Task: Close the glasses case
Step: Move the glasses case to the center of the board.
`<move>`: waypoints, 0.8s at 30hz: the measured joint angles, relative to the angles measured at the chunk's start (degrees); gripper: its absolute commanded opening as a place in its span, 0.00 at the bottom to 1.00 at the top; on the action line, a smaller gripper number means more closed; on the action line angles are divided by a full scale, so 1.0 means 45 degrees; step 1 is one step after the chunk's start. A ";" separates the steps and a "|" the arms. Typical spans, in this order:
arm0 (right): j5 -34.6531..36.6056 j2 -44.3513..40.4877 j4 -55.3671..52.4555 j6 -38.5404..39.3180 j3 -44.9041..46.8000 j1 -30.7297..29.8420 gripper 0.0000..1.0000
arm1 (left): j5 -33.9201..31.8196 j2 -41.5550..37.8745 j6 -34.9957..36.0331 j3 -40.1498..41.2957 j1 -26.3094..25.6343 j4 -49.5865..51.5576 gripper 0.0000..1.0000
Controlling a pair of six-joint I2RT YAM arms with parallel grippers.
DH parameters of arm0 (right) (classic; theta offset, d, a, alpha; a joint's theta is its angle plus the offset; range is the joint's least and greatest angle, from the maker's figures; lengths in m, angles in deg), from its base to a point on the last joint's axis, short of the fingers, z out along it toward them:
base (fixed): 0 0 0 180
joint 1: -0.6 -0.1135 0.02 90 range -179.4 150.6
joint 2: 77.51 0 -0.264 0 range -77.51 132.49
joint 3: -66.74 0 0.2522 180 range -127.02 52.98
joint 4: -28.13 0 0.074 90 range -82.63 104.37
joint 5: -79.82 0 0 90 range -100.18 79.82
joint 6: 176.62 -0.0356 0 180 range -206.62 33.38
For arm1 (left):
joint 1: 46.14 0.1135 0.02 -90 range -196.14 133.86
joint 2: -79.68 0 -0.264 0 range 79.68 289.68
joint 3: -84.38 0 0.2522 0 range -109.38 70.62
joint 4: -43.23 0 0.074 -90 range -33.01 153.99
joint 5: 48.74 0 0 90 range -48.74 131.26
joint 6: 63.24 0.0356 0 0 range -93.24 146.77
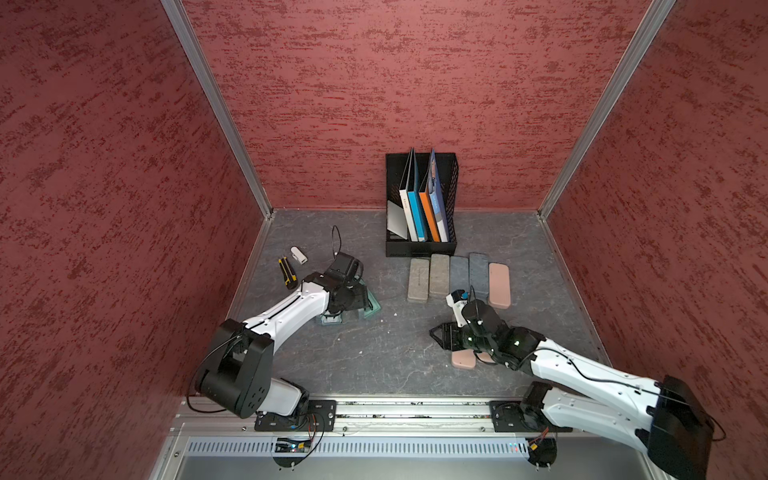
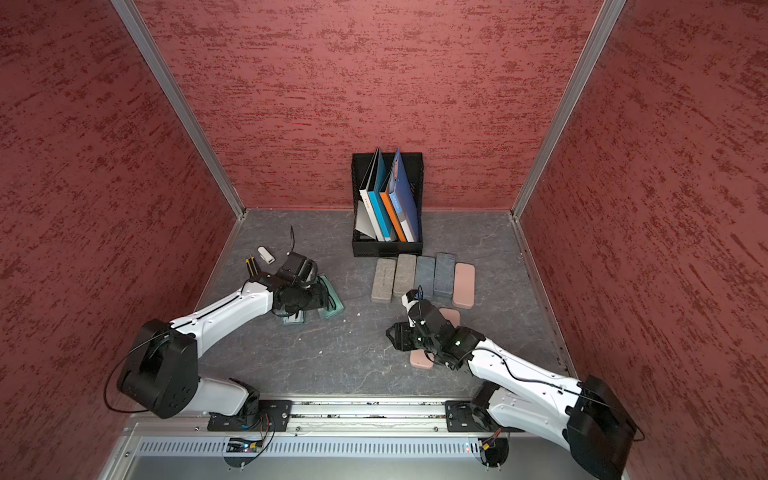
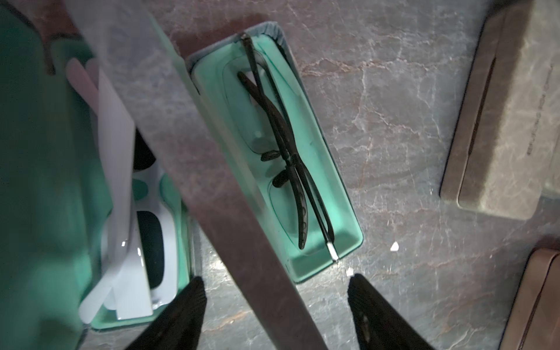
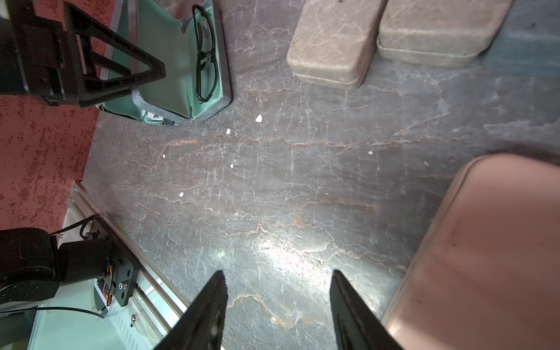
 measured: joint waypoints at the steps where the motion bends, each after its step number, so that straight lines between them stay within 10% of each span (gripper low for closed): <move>1: 0.0000 -0.0097 -0.0024 0.0039 0.0029 0.0029 0.55 | 0.0044 0.0029 0.0029 0.0010 0.0024 0.0000 0.56; 24: -0.0024 0.0126 -0.0112 0.0452 0.0253 0.0568 0.55 | 0.1093 -0.2113 0.0617 0.1379 -0.0821 0.0525 0.22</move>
